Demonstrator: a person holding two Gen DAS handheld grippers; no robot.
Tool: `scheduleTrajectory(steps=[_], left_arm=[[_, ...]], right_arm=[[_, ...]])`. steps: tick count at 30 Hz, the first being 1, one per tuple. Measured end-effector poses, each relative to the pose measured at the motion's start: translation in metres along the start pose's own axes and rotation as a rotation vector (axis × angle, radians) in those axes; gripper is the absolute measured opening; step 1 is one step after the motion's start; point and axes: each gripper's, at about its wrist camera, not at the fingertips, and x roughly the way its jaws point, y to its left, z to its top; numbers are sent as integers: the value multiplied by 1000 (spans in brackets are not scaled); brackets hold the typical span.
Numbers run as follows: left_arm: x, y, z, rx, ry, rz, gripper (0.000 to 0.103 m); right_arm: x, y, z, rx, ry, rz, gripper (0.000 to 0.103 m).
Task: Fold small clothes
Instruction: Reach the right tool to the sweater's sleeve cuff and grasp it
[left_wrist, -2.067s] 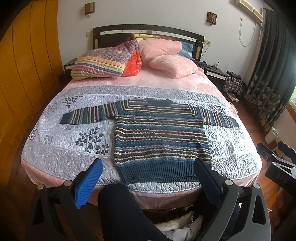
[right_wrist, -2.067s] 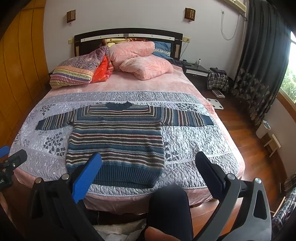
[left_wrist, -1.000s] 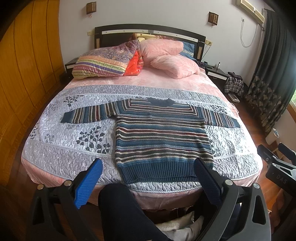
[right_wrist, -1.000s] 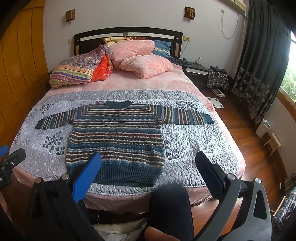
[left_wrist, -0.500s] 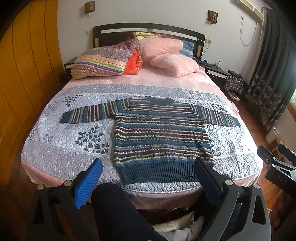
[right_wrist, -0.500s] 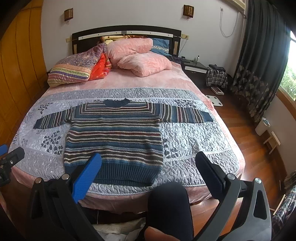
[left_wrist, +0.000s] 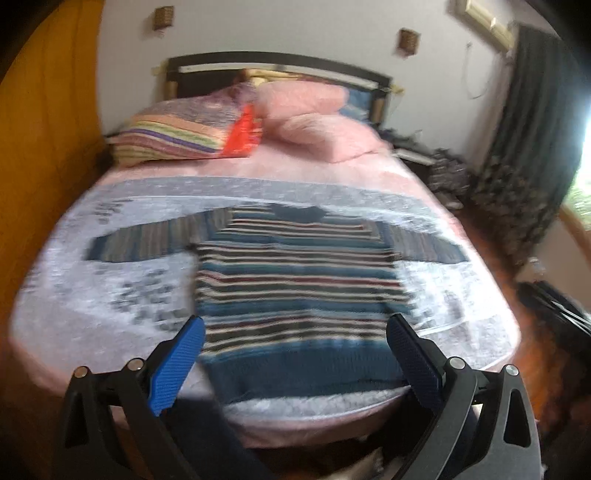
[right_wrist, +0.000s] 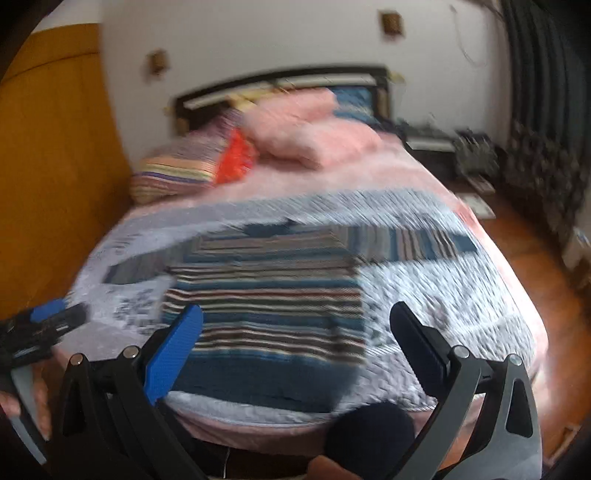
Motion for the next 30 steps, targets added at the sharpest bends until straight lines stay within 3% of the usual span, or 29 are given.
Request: scheduleTrajectory(steps=[3, 4, 8, 10, 11, 17, 20, 23, 30], left_arm=[[29, 4, 1, -36, -11, -172, 99], [38, 3, 3, -36, 1, -188, 99], [77, -6, 12, -32, 37, -194, 99], [97, -7, 16, -58, 79, -216, 99], [103, -3, 17, -73, 97, -233, 99], [159, -5, 23, -132, 180, -299, 99], [182, -3, 26, -163, 190, -310, 99], [204, -3, 29, -194, 194, -325, 99], [243, -6, 31, -214, 182, -342, 99]], right_arm=[[33, -54, 8, 100, 21, 26, 100], [44, -73, 10, 142, 26, 30, 100], [102, -168, 17, 400, 77, 31, 96], [131, -207, 17, 509, 109, 42, 69], [151, -230, 16, 569, 131, 40, 64], [238, -332, 8, 846, 178, 98, 58], [277, -382, 6, 1003, 164, 169, 58], [307, -430, 8, 1140, 107, 178, 57], [367, -496, 24, 1229, 56, 139, 45]])
